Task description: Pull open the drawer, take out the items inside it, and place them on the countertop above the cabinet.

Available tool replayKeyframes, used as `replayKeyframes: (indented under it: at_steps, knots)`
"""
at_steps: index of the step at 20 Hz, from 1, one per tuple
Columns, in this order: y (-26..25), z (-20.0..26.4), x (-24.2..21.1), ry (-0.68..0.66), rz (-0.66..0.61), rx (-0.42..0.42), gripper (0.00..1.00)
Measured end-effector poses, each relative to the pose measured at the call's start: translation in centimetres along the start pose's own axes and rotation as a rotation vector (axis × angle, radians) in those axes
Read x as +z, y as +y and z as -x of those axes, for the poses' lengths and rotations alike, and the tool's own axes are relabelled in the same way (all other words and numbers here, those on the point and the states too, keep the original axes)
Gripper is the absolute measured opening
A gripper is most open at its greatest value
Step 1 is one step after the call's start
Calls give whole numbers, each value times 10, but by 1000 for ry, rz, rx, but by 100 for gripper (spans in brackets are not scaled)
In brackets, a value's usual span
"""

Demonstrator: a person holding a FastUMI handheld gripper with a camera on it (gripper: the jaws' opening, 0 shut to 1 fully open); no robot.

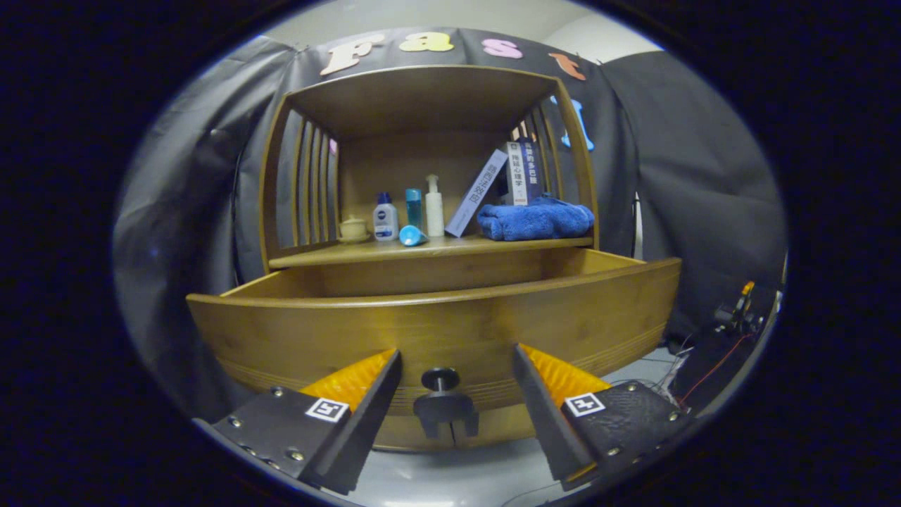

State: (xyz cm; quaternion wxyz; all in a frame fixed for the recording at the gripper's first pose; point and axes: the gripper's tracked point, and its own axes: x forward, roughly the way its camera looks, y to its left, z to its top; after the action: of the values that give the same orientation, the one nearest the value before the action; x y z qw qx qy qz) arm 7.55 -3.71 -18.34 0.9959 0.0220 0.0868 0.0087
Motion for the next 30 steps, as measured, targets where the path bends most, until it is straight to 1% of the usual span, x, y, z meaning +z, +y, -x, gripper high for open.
replayKeyframes:
  at_steps: [3,4,5,6,11,15,16,18,19,21,23,26,30]
  knots:
    - [8,-43,-1,14,-97,63,97]
    - [11,-60,-5,37,-137,82,98]
    - [13,-73,-3,41,-169,85,98]
    - [14,-85,-4,47,-162,87,99]
    - [19,-129,11,-41,9,74,99]
    - [22,-151,21,-75,192,57,99]
    - [22,-153,22,-86,217,50,99]
    - [21,-147,27,-106,274,30,99]
    - [18,-145,28,-92,314,11,99]
    - [26,-134,37,-97,363,11,100]
    - [38,-116,49,-107,364,32,98]
    - [62,-77,76,-133,323,80,98]
    - [76,-23,118,-163,320,93,98]
